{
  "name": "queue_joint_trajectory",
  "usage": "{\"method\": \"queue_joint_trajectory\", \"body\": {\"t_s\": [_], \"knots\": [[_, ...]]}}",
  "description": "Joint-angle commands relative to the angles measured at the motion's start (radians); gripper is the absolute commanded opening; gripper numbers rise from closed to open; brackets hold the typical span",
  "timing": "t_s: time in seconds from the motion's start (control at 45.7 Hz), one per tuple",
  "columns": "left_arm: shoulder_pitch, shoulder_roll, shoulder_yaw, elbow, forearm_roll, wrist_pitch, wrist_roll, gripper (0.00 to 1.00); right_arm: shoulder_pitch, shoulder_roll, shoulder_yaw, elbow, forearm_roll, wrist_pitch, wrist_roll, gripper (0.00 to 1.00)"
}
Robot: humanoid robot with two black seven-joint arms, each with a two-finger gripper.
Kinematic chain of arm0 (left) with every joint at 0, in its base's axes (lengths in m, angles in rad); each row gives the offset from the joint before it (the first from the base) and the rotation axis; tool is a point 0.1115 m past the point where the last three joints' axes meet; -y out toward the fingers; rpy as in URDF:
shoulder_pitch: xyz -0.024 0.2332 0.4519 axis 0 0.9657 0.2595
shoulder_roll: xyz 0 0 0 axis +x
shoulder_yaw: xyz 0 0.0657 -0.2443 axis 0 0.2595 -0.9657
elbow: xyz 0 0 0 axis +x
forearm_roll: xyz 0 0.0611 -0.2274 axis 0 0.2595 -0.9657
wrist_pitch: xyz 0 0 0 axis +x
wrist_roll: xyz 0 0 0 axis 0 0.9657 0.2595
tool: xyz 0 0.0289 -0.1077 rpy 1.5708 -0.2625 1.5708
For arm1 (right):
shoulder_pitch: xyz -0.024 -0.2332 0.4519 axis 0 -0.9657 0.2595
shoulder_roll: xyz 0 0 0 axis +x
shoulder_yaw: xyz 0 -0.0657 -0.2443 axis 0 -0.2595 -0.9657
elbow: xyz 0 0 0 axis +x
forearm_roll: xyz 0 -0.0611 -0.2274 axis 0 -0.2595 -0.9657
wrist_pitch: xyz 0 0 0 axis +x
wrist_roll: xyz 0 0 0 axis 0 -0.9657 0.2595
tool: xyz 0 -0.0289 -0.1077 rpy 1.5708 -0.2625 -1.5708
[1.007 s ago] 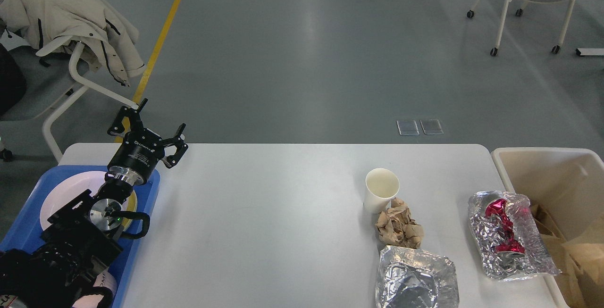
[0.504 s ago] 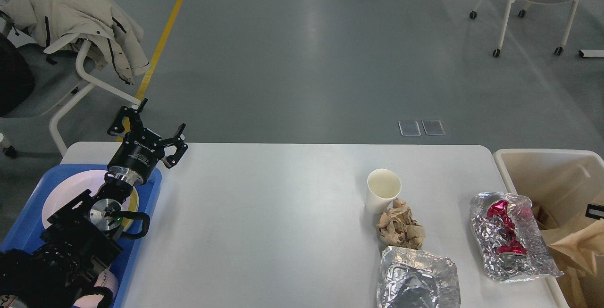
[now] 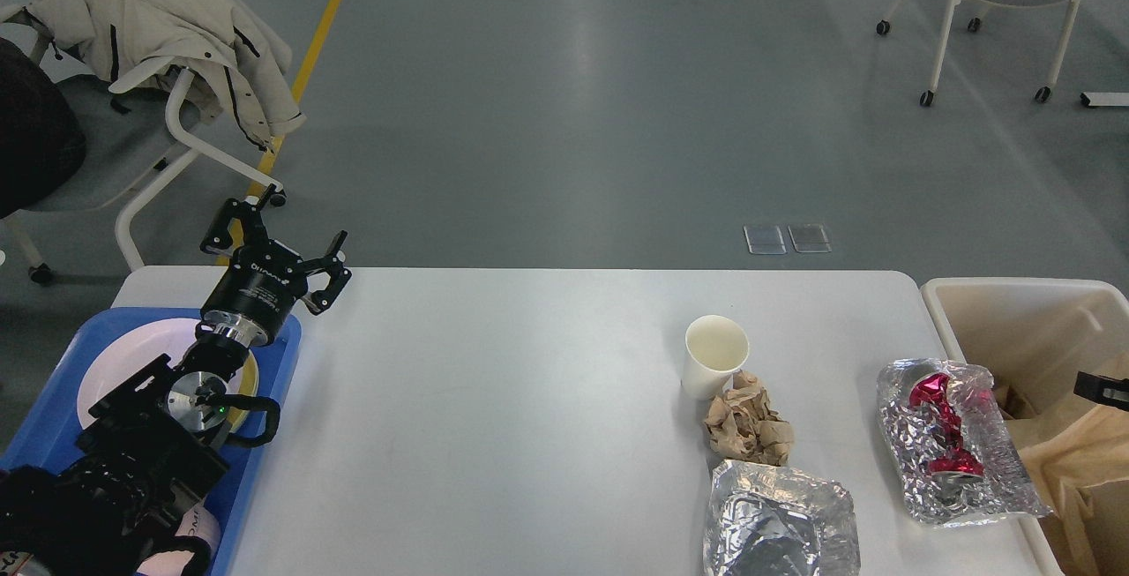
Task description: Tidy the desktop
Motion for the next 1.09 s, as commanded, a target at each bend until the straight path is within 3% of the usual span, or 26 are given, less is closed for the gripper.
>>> {"method": "queue_joint_trajectory", "body": {"t_s": [0.0,0.241,0.372,0.482,0.657,0.766,0.898,1.073], "knots": [[0.000,0.000,0.000,0.000,0.001,0.000,0.000,1.00,0.056,-0.016,-0.001,0.049,0.000,0.001,0.002,1.00],[0.000,0.000,0.000,0.000,-0.001,-0.002,0.000,1.00,0.446,-0.184,-0.058,0.331,-0.015,0.070,0.003,1.00],[0.000,0.000,0.000,0.000,-0.001,0.000,0.000,1.00,0.670,-0.230,-0.160,0.391,-0.023,0.148,0.009,1.00],[0.000,0.000,0.000,0.000,-0.001,-0.002,0.000,1.00,0.876,-0.231,-0.243,0.408,-0.055,0.263,0.042,1.00],[0.000,0.000,0.000,0.000,0.001,0.000,0.000,1.00,1.308,-0.198,-0.326,0.511,-0.153,0.533,0.072,1.00],[0.000,0.000,0.000,0.000,0.001,0.000,0.000,1.00,1.503,-0.163,-0.335,0.618,-0.296,0.593,0.085,1.00],[0.000,0.000,0.000,0.000,0.001,0.000,0.000,1.00,1.580,-0.132,-0.337,0.771,-0.394,0.603,0.085,1.00],[0.000,0.000,0.000,0.000,-0.001,0.000,0.000,1.00,1.506,-0.129,-0.325,0.937,-0.403,0.590,0.072,1.00]]}}
